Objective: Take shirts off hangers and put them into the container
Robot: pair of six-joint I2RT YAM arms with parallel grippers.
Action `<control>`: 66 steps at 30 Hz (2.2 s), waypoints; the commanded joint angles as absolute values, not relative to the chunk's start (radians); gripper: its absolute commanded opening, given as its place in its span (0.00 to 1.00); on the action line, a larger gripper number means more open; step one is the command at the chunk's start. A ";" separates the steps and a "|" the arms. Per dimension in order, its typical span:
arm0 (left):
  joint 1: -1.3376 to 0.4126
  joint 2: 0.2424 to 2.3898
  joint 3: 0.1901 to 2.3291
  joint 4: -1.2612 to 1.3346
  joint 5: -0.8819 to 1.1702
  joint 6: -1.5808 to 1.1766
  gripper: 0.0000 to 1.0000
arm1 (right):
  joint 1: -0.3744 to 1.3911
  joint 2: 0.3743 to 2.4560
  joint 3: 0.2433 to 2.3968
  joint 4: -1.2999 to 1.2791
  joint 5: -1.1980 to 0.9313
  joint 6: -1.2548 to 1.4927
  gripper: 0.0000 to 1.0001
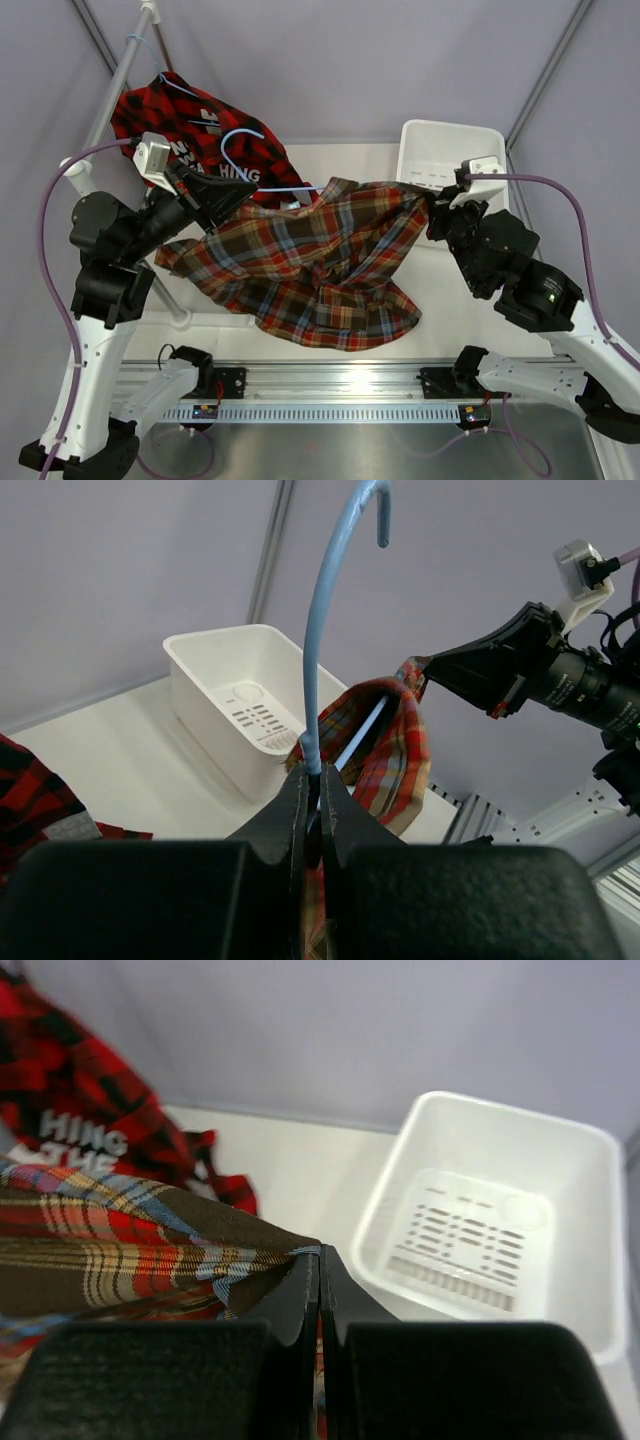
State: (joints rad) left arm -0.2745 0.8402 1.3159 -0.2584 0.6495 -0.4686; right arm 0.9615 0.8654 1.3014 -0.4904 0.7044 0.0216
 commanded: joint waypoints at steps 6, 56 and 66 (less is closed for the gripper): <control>-0.270 0.842 1.356 -0.192 0.512 -0.426 0.00 | 0.956 0.764 1.273 -0.394 1.258 -0.063 0.00; -0.296 0.858 1.270 -0.066 0.269 -0.630 0.00 | 0.911 1.108 1.361 -0.354 0.654 0.052 0.97; -0.481 0.975 1.404 -0.250 -0.076 -0.640 0.00 | 0.942 1.003 1.285 -0.270 0.097 0.048 0.85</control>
State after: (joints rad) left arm -0.4358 0.9344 1.3411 -0.2150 0.0898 -0.6308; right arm 0.9226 0.9874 1.2747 -0.3256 0.2974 0.0635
